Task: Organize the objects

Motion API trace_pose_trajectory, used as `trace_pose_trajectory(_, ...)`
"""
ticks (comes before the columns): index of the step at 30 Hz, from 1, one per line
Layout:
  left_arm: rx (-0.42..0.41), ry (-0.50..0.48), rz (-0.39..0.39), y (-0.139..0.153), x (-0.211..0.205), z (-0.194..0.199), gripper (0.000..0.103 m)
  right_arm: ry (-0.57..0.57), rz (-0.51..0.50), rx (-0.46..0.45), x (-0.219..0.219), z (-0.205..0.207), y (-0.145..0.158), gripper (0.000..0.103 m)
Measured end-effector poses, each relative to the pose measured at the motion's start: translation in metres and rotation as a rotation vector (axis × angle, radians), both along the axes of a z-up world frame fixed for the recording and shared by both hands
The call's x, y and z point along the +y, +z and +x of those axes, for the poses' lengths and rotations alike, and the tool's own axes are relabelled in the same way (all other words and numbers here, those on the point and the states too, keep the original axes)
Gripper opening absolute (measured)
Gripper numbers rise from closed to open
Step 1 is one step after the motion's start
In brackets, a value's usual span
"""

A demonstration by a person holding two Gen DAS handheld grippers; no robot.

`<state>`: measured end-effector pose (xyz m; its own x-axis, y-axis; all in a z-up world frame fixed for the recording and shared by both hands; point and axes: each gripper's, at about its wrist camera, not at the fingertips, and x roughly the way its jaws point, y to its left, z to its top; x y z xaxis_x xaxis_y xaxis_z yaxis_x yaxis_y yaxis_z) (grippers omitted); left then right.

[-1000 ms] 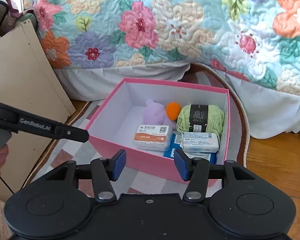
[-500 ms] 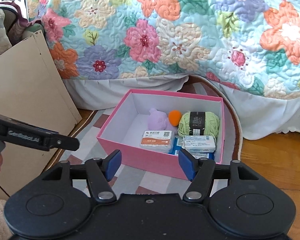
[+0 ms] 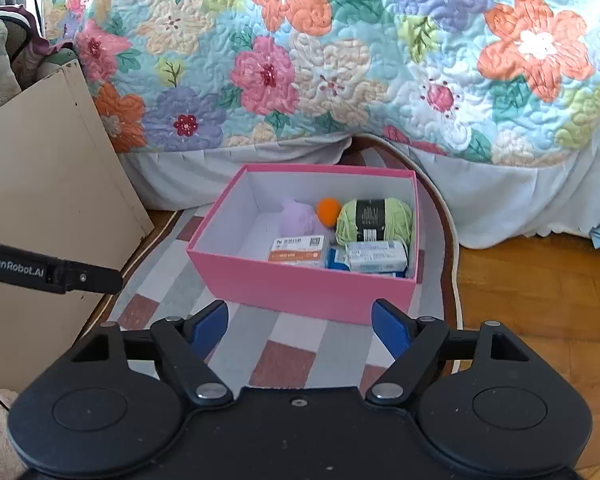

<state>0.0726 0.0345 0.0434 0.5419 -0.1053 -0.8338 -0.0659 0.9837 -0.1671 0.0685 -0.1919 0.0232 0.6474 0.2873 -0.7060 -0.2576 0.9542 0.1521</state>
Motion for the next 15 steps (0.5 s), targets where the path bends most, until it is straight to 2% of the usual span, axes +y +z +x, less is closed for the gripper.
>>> trace_pose_trajectory(1, 0.001, 0.001, 0.000, 0.000, -0.001, -0.002, 0.074, -0.002, 0.000, 0.007, 0.000, -0.001, 0.000, 0.084)
trace_pose_trajectory(4, -0.002, -0.001, 0.007, -0.001, -0.004, -0.008, 0.079, 0.013, -0.011, 0.038, 0.003, -0.005, -0.002, 0.096)
trace_pose_trajectory(7, 0.002, -0.003, 0.024, -0.004, -0.008, -0.013, 0.082, 0.032, -0.029, 0.037, 0.007, -0.012, -0.002, 0.100)
trace_pose_trajectory(10, 0.012, -0.009, 0.039, -0.006, -0.011, -0.015, 0.086, 0.024, -0.036, 0.032, 0.007, -0.018, -0.002, 0.101)
trace_pose_trajectory(15, 0.012, -0.010, 0.065, -0.007, -0.015, -0.020, 0.099, 0.001, -0.044, 0.035, 0.008, -0.020, 0.000, 0.101)
